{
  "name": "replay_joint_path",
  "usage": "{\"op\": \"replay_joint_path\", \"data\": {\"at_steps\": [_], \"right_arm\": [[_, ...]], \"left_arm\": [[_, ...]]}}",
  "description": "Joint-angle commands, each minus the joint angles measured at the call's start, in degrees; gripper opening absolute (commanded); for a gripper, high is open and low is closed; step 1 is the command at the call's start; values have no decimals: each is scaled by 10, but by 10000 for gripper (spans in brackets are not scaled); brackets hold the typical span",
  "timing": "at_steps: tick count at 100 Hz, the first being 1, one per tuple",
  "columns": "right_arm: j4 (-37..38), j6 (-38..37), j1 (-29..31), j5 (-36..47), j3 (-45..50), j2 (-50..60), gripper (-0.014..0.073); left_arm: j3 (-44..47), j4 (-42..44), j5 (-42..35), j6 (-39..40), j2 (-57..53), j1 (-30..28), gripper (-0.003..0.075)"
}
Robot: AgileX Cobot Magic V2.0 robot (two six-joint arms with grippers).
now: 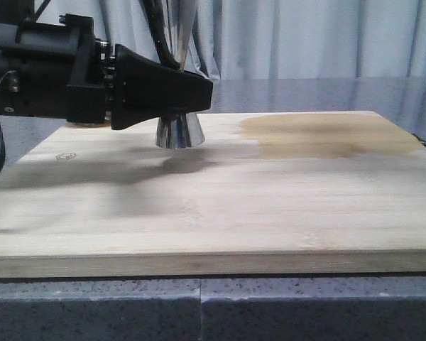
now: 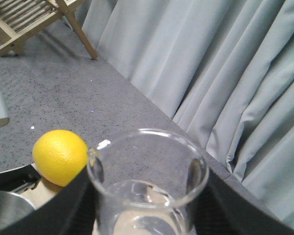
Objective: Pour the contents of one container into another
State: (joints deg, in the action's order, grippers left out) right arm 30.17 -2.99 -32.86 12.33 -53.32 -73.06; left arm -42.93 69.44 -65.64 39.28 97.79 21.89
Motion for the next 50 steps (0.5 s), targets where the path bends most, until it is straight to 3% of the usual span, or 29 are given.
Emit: {"op": "replay_joint_path", "data": {"at_steps": [1, 50], "right_arm": [[13, -1, -6, 26, -23, 19, 172], [57, -1, -6, 6, -23, 19, 172]], "left_arm": [[-11, -25, -122, 7, -29, 5, -1], [-11, -24, -122, 8, -29, 5, -1]]}}
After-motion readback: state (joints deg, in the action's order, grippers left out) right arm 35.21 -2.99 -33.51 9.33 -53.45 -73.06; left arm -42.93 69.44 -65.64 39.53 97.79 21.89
